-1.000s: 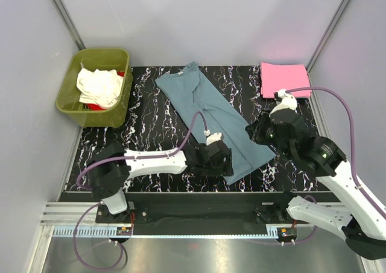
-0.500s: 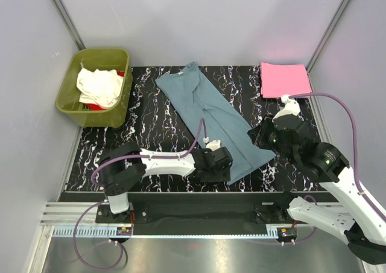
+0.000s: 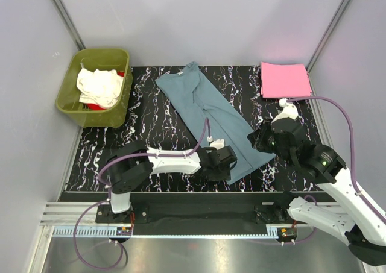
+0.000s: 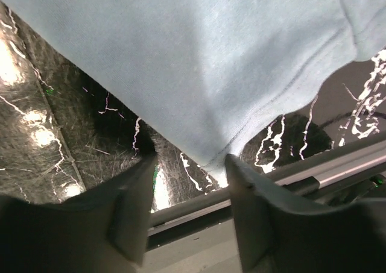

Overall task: Fold and stack the t-shirts
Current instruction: Fold the tshirt

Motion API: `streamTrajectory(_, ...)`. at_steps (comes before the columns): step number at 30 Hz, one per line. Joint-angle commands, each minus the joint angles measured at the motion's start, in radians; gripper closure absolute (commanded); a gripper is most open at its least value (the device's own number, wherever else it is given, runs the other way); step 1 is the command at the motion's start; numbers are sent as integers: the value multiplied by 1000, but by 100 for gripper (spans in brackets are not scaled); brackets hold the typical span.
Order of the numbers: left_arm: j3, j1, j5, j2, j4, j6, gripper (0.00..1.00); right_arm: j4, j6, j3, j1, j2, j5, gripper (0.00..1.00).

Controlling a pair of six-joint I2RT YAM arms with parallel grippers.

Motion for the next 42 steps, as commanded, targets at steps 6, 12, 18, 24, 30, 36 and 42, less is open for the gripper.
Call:
streamTrajectory(6, -61, -2, -26, -73, -81, 39, 100, 46, 0, -25, -5, 32, -51, 70)
streamTrajectory(12, -279, -4, -16, -277, -77, 18, 100, 78, -1, -78, -7, 59, -102, 68)
streamTrajectory(18, -509, -1, -8, -538, -117, -56, 100, 110, -20, -131, -8, 105, -166, 67)
streamTrajectory(24, -566, 1, -20, -731, -258, -105, 61, 200, -91, -179, -10, 176, -272, 56)
streamTrajectory(30, -546, 128, 7, -846, -235, 23, 28, 257, -176, -177, -129, 340, -528, 50)
streamTrajectory(36, -645, 148, 146, -770, -22, 59, 26, 239, -165, -311, -182, 387, -593, 46)
streamTrajectory(42, -720, 148, 204, -711, 112, 44, 25, 204, -63, -377, -185, 411, -538, 38)
